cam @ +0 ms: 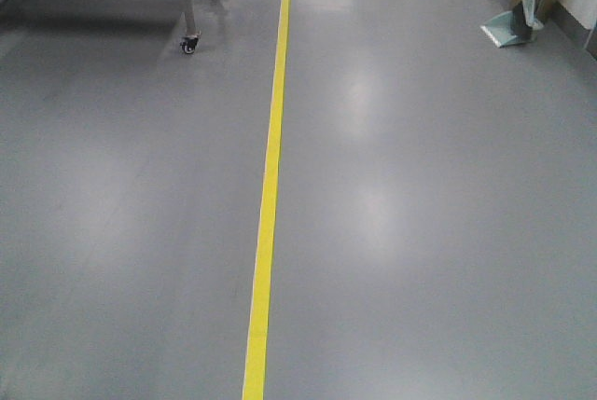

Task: Pour parts from conveyor to right shelf
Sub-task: 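Drive down the aisle toward the shelf of blue bins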

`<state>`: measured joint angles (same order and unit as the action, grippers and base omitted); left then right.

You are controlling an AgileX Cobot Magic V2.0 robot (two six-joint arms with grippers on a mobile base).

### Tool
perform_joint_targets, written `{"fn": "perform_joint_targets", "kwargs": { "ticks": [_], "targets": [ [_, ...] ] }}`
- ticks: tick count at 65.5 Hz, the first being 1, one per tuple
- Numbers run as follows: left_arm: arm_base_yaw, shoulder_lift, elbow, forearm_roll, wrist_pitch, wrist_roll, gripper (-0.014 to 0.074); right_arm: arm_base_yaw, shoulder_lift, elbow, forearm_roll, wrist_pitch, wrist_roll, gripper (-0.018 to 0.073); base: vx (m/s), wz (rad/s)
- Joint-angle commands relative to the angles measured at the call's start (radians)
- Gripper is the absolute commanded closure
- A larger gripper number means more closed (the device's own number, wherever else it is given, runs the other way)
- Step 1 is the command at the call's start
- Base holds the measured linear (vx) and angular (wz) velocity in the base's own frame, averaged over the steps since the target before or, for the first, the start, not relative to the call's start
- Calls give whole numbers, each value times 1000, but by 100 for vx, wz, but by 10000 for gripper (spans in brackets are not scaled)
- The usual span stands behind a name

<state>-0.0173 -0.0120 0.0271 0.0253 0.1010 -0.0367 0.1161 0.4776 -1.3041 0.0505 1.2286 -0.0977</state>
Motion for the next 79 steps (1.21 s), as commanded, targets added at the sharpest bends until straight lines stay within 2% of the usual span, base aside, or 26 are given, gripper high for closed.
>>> {"fn": "perform_joint_targets", "kwargs": {
  "ticks": [1, 79],
  "targets": [
    [3, -12, -26, -6, -79, -8, 603, 0, 18, -19, -1, -82, -1, 564, 85, 3],
    [3, -12, -26, -6, -79, -8, 603, 0, 17, -19, -3, -82, -1, 564, 79, 13]
  ]
}}
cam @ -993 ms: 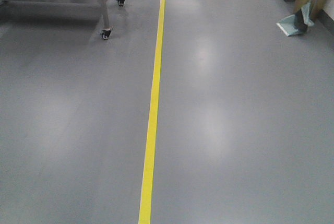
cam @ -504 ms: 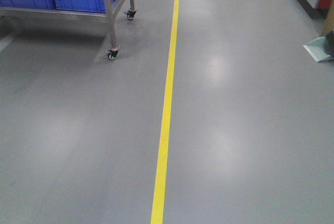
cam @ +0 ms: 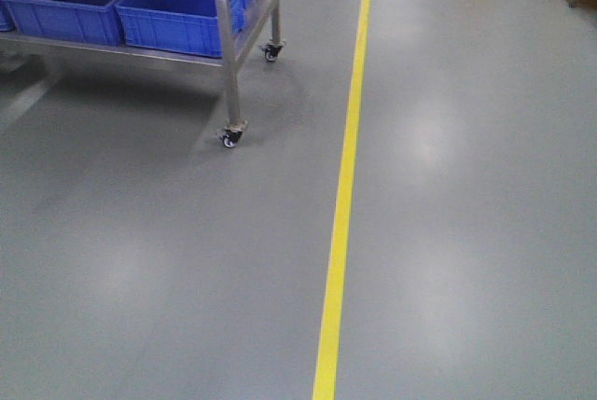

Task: Pour parts from conveyor to right shelf
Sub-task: 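Drive down the aisle toward the shelf of blue bins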

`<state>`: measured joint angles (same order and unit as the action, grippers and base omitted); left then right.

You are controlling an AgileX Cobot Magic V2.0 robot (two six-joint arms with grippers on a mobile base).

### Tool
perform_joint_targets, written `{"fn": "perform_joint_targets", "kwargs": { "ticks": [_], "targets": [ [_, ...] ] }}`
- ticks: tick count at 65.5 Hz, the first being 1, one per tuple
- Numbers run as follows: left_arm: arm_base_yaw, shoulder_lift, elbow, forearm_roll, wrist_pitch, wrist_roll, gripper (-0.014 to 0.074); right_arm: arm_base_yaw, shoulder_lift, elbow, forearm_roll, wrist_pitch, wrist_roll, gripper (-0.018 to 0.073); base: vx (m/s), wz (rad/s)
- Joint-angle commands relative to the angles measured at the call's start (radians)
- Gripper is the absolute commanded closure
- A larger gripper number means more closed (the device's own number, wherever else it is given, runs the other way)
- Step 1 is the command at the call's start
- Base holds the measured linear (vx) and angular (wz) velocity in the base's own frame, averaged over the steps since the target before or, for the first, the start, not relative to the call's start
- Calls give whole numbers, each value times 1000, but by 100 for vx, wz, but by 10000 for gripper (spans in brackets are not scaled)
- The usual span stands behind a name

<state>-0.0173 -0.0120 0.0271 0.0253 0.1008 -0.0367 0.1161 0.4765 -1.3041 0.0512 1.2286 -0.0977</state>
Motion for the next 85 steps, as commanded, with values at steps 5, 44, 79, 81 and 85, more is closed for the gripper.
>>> {"fn": "perform_joint_targets", "kwargs": {
  "ticks": [5, 44, 79, 81, 85],
  "targets": [
    [3, -12, -26, -6, -79, -8, 603, 0, 18, -19, 0, -82, -1, 564, 71, 24],
    [3, -12, -26, -6, -79, -8, 603, 0, 16, -19, -4, -82, -1, 564, 63, 51],
    [3, -12, -26, -6, -79, -8, 603, 0, 16, -19, -11, -82, -1, 564, 57, 77],
    [3, -12, -26, -6, -79, -8, 603, 0, 16, -19, -11, -82, -1, 564, 59, 71],
    [3, -12, -26, -6, -79, -8, 603, 0, 16, -19, -11, -82, -1, 564, 60, 70]
  ]
}}
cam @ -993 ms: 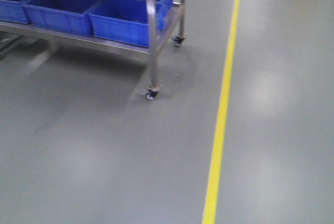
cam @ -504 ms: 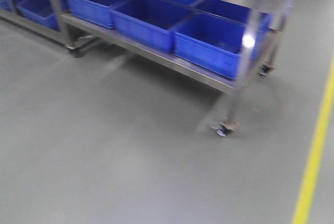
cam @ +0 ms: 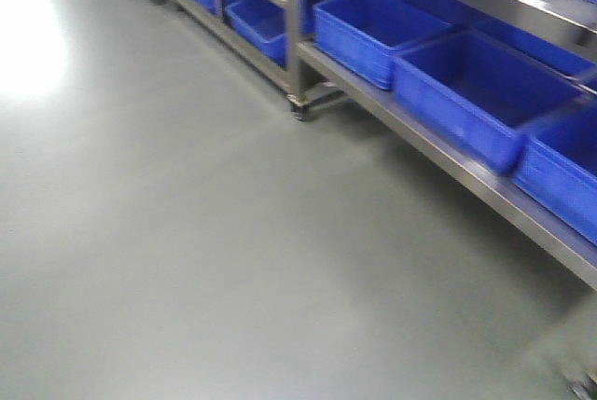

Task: Pour parts from conveyor to right shelf
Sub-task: 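Drive down the aisle toward the shelf of blue bins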

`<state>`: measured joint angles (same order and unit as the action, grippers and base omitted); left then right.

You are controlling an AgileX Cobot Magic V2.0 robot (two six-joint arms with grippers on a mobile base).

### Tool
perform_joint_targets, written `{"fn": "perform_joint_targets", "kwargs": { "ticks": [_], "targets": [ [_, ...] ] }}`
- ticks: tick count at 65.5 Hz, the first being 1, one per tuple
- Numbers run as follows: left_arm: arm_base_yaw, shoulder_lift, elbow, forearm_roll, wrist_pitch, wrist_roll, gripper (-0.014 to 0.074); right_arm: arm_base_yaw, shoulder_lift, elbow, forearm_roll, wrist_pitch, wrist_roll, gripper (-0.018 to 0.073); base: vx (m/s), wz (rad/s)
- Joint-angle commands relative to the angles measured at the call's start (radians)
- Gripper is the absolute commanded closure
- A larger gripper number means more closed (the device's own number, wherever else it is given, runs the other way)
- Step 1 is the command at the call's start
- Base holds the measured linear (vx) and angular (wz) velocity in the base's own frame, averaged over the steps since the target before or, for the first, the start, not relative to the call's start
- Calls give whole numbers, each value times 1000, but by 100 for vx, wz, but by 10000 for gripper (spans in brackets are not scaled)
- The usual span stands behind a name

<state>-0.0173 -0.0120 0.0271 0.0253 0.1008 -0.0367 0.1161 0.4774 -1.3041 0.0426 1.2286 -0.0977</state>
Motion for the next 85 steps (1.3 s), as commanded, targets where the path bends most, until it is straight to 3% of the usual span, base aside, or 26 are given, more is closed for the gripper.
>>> {"fn": "perform_joint_targets", "kwargs": {
  "ticks": [1, 47, 85],
  "targets": [
    [3, -12, -26, -6, -79, -8, 603, 0, 15, -19, -3, -82, -1, 564, 60, 67],
    [3, -12, -26, -6, -79, -8, 603, 0, 9, -19, -23, -82, -1, 564, 66, 51],
    [3, -12, -26, -6, -79, -8, 603, 0, 9, -19, -22, -82, -1, 564, 74, 25]
  ]
}}
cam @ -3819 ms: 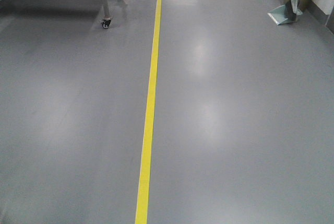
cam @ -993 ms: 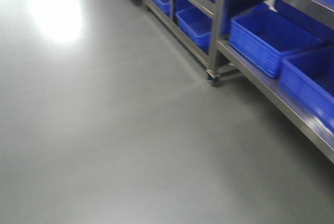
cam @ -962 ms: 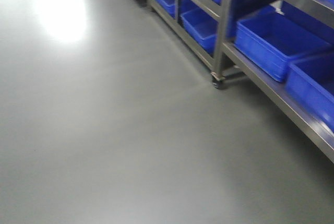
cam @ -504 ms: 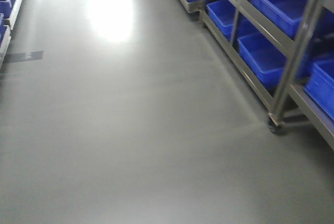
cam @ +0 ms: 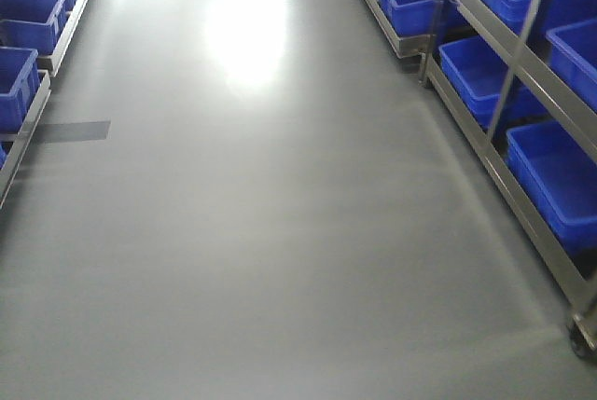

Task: Pour parts from conveyor to right shelf
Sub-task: 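Drive down the aisle toward the shelf of blue bins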

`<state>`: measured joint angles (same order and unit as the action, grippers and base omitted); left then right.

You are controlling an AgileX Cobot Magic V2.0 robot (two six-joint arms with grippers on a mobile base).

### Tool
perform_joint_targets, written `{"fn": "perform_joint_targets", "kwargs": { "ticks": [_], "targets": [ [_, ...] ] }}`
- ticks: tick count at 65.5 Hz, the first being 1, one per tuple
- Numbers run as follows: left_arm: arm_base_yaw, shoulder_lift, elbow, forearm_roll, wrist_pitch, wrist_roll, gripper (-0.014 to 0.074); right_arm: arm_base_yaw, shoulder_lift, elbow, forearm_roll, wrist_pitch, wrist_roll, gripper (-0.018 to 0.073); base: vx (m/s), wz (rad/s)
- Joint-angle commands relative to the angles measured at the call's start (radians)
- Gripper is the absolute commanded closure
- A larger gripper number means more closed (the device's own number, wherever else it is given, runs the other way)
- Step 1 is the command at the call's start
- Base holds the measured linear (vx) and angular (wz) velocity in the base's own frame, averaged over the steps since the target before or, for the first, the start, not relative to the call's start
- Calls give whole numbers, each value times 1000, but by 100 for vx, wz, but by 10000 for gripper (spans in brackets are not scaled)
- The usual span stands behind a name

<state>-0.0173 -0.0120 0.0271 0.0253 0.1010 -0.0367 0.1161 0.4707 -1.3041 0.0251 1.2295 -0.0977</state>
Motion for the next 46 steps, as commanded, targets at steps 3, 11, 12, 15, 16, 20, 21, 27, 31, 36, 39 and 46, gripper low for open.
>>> {"fn": "perform_joint_targets", "kwargs": {
  "ticks": [3, 11, 12, 15, 16, 20, 21, 27, 31, 36, 39, 46],
  "targets": [
    [3, -12, -26, -6, -79, -8, 603, 0, 16, -19, -5, -83, -1, 564, 75, 13],
    [3, -12, -26, -6, -79, -8, 603, 0, 16, -19, -5, -83, -1, 564, 75, 12],
    [3, -12, -26, -6, -79, -8, 603, 0, 16, -19, -5, -83, -1, 564, 75, 11],
    [3, -12, -26, -6, -79, -8, 603, 0, 16, -19, -5, -83, -1, 564, 75, 10],
    [3, -12, -26, -6, -79, -8, 603, 0, 16, -19, -5, -83, -1, 564, 74, 10],
    [3, -12, -26, -6, -79, -8, 603, 0, 16, -19, -5, -83, -1, 564, 74, 9],
    [3, -12, -26, -6, -79, -8, 603, 0, 16, -19, -5, -83, -1, 564, 74, 8],
    [3, -12, -26, -6, -79, -8, 603, 0, 16, -19, -5, -83, -1, 564, 73, 8],
    [3, -12, -26, -6, -79, -8, 603, 0, 16, -19, -5, -83, -1, 564, 74, 9],
    [3, -12, -26, -6, -79, -8, 603, 0, 16, -19, -5, -83, -1, 564, 74, 9],
    [3, -12, -26, -6, -79, -8, 603, 0, 16, -19, -5, -83, -1, 564, 74, 9],
    [3, -12, -26, -6, -79, -8, 603, 0, 16, -19, -5, -83, -1, 564, 72, 11]
  ]
}}
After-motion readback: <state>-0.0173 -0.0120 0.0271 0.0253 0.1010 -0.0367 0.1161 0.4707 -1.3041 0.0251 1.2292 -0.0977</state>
